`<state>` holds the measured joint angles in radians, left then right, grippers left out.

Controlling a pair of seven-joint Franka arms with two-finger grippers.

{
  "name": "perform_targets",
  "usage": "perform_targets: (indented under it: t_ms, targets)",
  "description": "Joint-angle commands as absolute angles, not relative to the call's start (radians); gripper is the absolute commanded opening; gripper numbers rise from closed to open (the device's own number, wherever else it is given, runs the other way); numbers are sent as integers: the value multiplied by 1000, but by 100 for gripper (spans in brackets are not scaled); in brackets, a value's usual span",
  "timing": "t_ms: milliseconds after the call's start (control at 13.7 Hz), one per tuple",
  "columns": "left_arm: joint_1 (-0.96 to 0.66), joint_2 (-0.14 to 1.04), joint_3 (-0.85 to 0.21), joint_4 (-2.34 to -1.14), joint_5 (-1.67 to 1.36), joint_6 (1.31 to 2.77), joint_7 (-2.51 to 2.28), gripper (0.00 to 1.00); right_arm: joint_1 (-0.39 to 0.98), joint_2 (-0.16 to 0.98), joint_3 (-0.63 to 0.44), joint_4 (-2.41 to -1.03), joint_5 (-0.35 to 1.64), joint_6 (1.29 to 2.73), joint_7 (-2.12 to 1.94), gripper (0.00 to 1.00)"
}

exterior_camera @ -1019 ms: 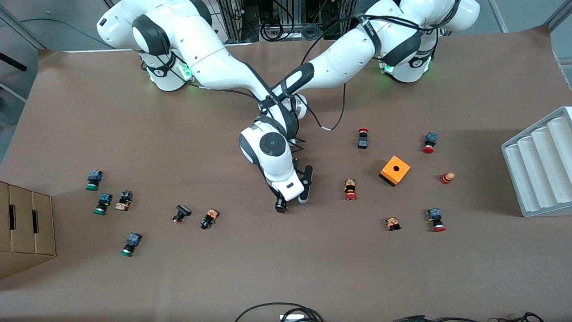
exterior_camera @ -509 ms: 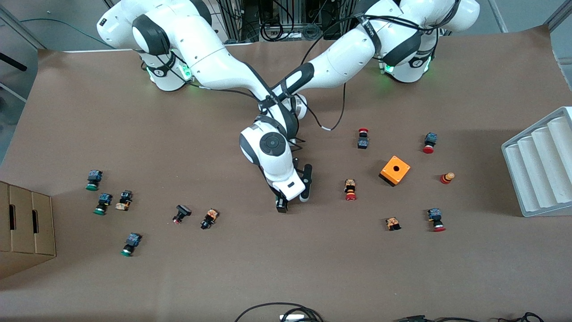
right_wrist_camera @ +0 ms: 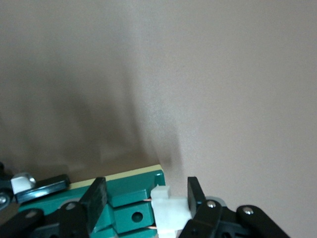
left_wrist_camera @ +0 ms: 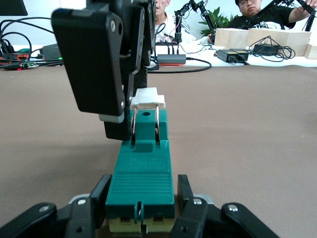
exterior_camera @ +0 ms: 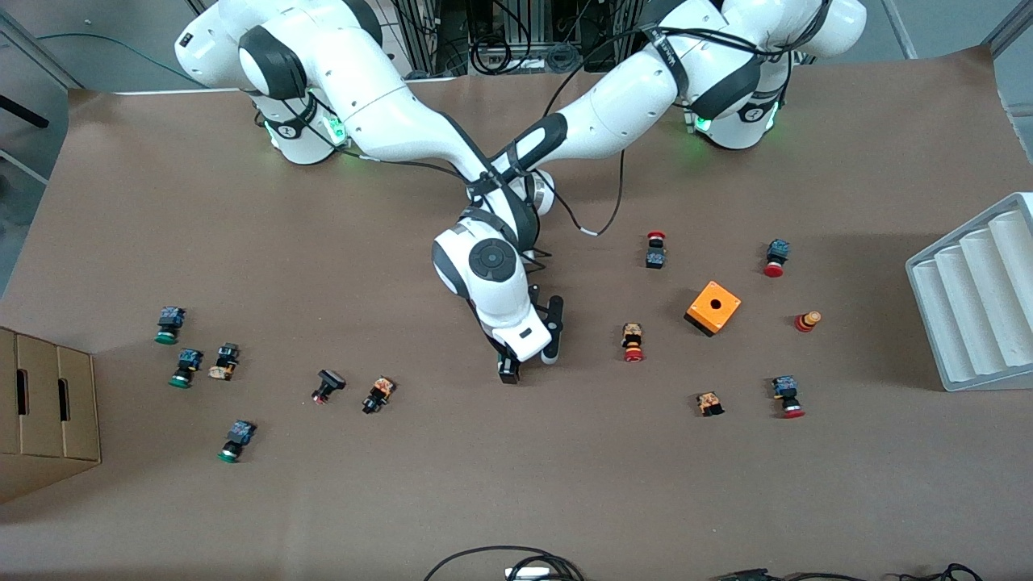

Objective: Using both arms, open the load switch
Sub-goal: 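Close the right gripper on the white lever cap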

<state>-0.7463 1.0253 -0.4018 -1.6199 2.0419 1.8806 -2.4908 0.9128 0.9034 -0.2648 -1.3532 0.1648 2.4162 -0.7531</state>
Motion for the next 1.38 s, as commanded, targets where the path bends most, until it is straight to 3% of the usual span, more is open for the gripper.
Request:
perform_targets:
  t_ms: [0, 218, 1310]
  targets:
    - [-761, 1043, -391, -1600, 2052, 1871, -2503, 59, 907, 908, -302, -1365, 149, 2427, -787, 73]
    - [-761, 1043, -391, -1600, 2051, 1871, -2503, 59, 905, 908, -317, -1367, 149, 2427, -791, 65]
    - [-761, 1043, -391, -1601, 2052, 1871, -2505, 59, 902, 885, -324, -1396, 149, 2404, -818, 65]
